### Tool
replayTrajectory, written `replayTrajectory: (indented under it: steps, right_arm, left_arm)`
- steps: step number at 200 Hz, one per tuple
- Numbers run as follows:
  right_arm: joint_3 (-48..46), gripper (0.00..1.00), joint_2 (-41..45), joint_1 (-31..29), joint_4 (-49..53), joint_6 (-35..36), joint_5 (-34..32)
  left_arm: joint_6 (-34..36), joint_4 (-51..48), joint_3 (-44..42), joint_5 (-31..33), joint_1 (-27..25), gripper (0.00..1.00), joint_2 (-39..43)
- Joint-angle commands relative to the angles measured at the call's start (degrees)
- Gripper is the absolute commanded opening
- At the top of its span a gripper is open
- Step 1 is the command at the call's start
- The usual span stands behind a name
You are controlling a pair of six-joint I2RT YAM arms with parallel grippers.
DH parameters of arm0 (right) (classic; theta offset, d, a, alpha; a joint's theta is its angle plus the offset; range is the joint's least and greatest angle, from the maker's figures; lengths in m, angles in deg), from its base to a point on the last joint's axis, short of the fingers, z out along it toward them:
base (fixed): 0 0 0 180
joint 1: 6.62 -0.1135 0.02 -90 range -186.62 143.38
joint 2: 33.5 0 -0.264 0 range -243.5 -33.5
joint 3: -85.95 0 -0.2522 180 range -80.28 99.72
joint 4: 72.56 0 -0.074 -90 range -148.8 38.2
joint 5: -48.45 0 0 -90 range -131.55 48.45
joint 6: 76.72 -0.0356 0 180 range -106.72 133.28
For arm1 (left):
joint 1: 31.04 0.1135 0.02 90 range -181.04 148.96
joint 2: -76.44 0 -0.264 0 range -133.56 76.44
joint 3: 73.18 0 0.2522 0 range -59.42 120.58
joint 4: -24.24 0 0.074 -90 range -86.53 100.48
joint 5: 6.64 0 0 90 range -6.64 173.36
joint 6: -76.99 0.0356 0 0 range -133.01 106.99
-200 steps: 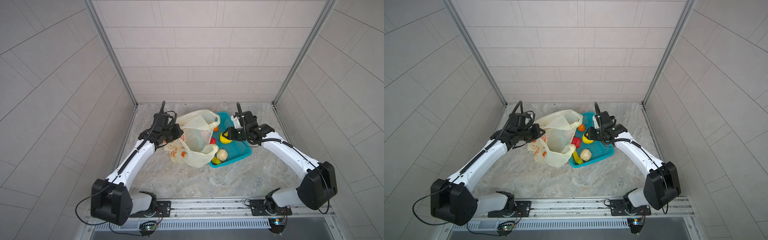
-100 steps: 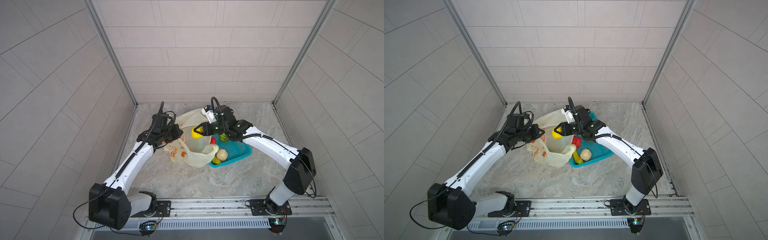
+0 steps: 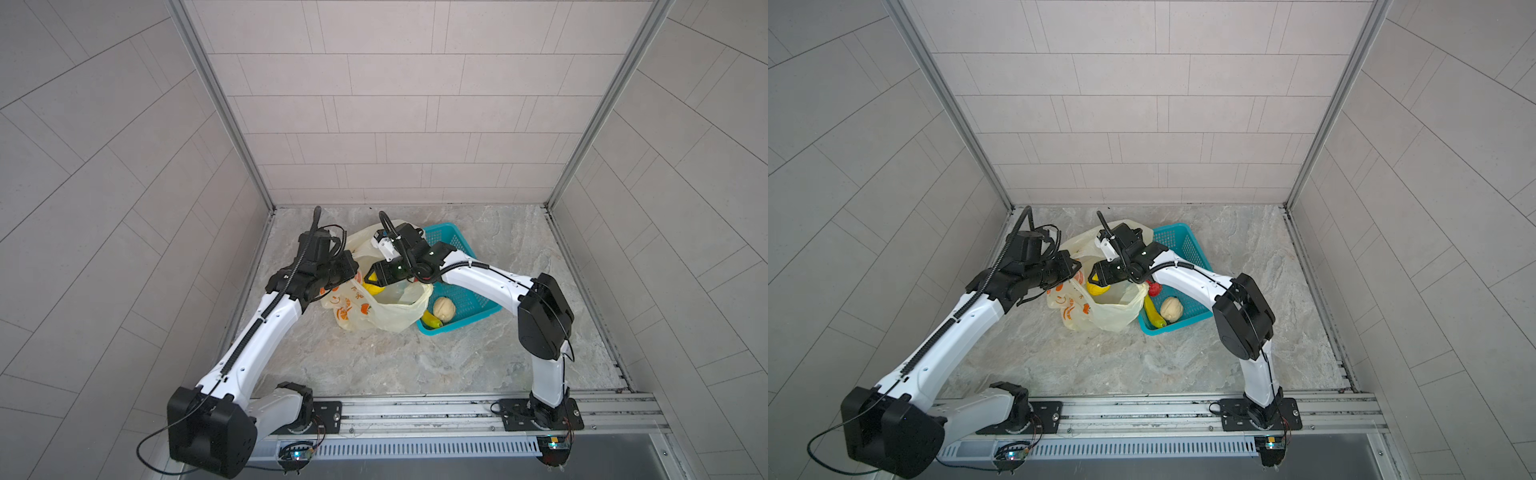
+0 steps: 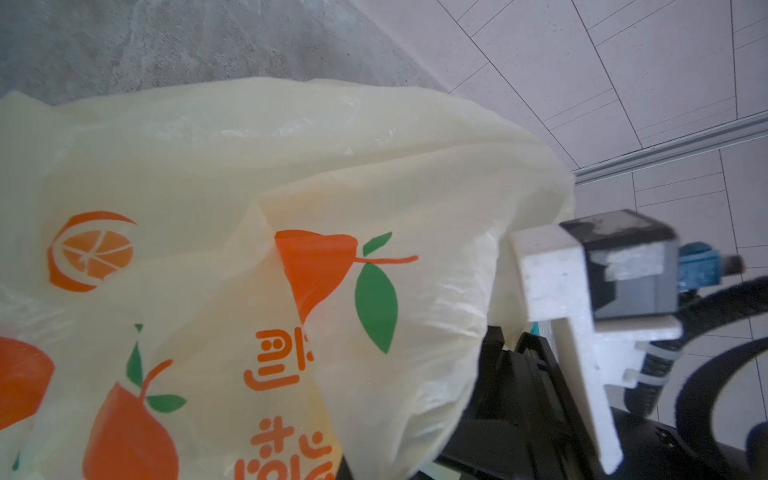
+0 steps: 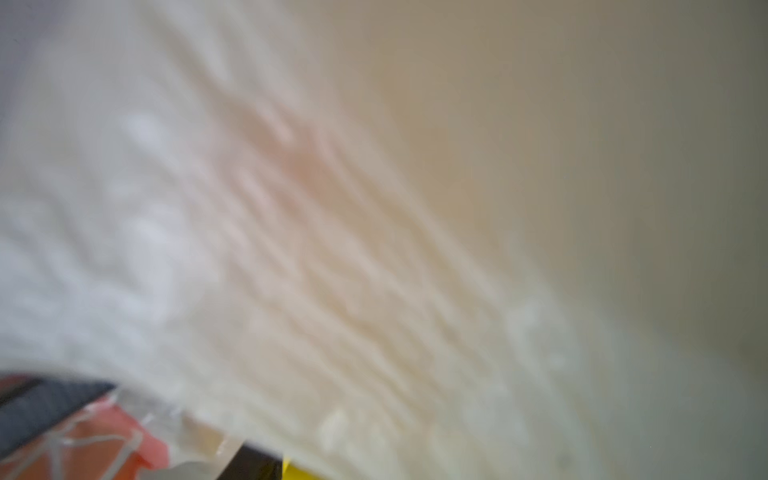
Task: Place the fruits into the plastic bag
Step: 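Carry the lemon into the bag opening held by the left gripper, release, then return the right gripper to the basket and grasp the pale pear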
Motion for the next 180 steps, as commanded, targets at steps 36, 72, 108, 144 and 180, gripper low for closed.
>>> replayTrajectory:
  steps: [36,72,108,144,180]
  right_arm:
    - [1.2,0.71,-0.5,0.1,5.2,0.8,-6.4]
    - [1.2,0.82,2.2,0.5,5.8,1.8,-7.8]
    - [-0.6,0.82,9.0,2.6,4.9,2.6,-6.7]
    - [-9.3,0.81,19.8,5.1,1.2,4.8,-7.4]
    - [-21.6,0.82,31.3,8.9,0.2,2.8,-15.0]
  left_arm:
    - [0.2,0.1,-1.3,1.1,0.3,0.00,0.9]
    - [0.6,0.3,-1.4,0.6,0.3,0.00,0.9]
    - [2.4,1.4,-1.3,-1.4,0.2,0.00,0.9]
    - [3.7,3.3,-0.9,-4.1,0.3,0.00,0.6]
    - [3.5,4.2,-0.7,-3.8,0.3,0.00,0.6]
